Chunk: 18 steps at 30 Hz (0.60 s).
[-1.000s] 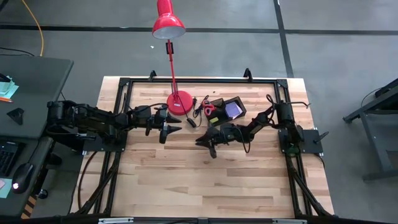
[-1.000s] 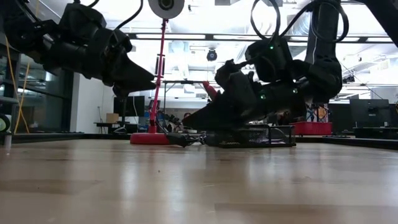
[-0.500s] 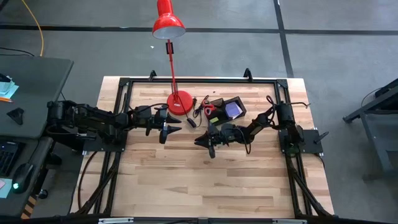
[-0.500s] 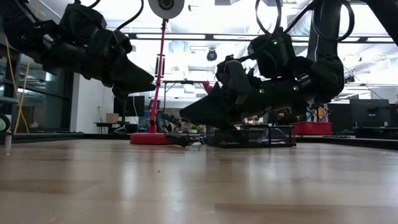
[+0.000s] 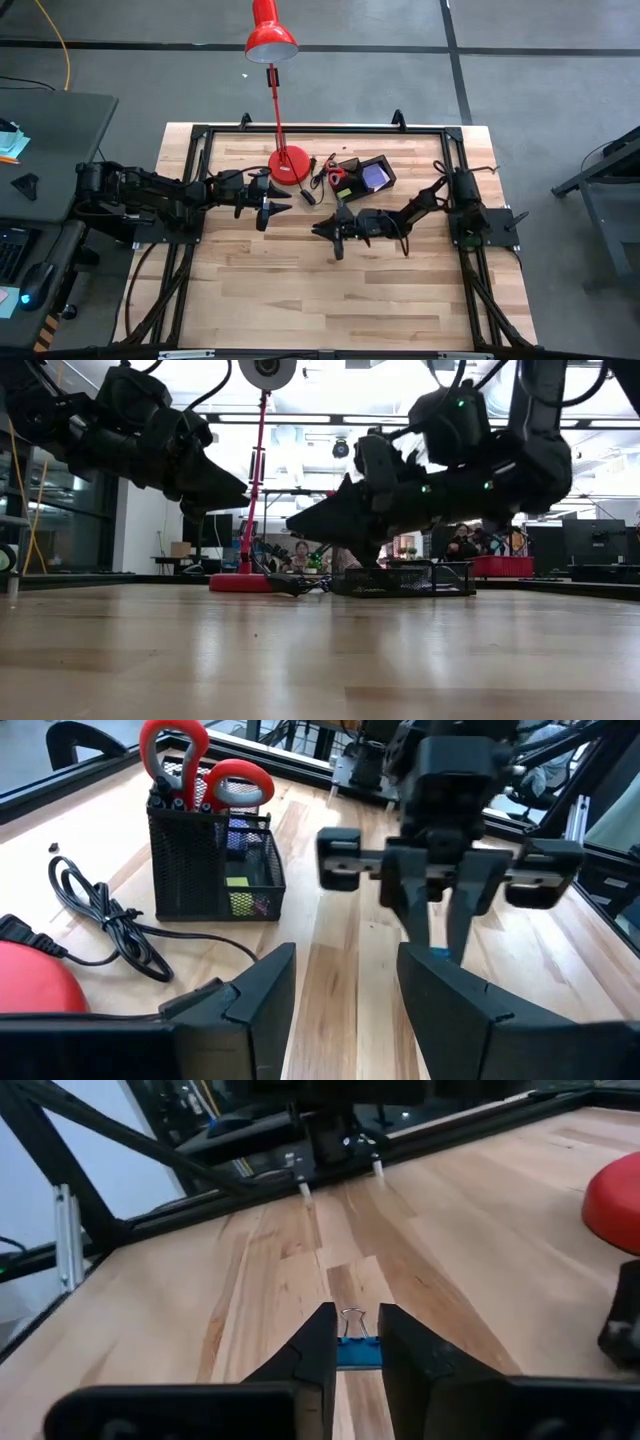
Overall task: Pick and place office supplies into organizer
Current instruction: Return to Home Position
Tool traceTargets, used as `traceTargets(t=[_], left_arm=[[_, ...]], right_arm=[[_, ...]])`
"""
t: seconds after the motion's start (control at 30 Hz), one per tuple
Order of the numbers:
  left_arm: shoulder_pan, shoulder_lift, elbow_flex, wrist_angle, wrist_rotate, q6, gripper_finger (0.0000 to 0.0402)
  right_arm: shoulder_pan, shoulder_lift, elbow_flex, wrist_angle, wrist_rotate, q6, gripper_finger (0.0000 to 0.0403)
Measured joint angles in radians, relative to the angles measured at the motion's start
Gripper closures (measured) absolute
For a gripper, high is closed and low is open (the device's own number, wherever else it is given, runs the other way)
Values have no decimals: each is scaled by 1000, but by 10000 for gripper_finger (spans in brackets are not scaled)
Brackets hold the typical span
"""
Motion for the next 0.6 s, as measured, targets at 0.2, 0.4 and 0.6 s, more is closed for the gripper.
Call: traceTargets(t=[0.2, 0.4, 0.6], left_arm=[[0, 0, 0, -15, 0, 0, 234], [0, 0, 0, -16, 0, -1, 234], [0, 0, 0, -11, 0, -1, 234]], right_arm=[[63, -45, 0, -74, 132, -8, 364], [131, -109, -1, -196, 413, 43, 351], [180, -190, -1, -285, 641, 44, 364]])
